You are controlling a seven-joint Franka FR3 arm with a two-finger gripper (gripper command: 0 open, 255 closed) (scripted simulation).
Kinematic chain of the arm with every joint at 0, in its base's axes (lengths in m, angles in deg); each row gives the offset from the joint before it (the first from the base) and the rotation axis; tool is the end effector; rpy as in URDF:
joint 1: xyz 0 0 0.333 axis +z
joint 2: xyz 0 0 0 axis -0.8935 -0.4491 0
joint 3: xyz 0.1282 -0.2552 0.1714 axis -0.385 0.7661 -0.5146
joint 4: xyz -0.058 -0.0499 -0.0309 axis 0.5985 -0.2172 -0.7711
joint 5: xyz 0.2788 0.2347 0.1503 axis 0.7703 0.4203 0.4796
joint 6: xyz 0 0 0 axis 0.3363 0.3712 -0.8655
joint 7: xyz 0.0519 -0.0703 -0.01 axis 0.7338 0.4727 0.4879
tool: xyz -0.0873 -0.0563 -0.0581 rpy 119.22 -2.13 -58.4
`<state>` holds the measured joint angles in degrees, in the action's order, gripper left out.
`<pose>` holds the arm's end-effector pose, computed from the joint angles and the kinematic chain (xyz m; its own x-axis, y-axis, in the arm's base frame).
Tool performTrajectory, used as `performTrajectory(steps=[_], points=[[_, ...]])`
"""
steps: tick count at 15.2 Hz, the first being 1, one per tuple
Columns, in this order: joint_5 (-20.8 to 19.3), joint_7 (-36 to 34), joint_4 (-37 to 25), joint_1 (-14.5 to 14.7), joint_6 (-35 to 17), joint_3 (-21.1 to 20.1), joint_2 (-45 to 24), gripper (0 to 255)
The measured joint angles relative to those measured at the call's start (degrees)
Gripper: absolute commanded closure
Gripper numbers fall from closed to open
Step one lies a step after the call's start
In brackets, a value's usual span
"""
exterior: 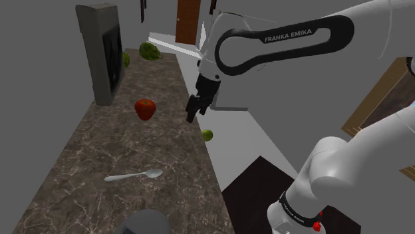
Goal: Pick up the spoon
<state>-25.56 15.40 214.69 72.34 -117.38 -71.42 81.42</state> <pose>0.4128 0.1367 0.4736 0.9595 0.2596 0.1094 0.2733 -0.9521 -0.1371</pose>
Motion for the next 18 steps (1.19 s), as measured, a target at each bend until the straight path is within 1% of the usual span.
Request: performTrajectory(steps=[4, 10, 15, 18], points=[[0.93, 2.92, -1.03, 2.14, -6.60, -1.79, -6.76, 0], [1.13, 6.91, -4.74, 4.95, -15.41, -4.49, -18.02, 0], [0.29, 9.87, -8.10, 7.11, -21.44, -6.60, -26.44, 0], [-1.26, 10.52, -11.15, 8.79, -24.70, -7.86, -32.15, 0]])
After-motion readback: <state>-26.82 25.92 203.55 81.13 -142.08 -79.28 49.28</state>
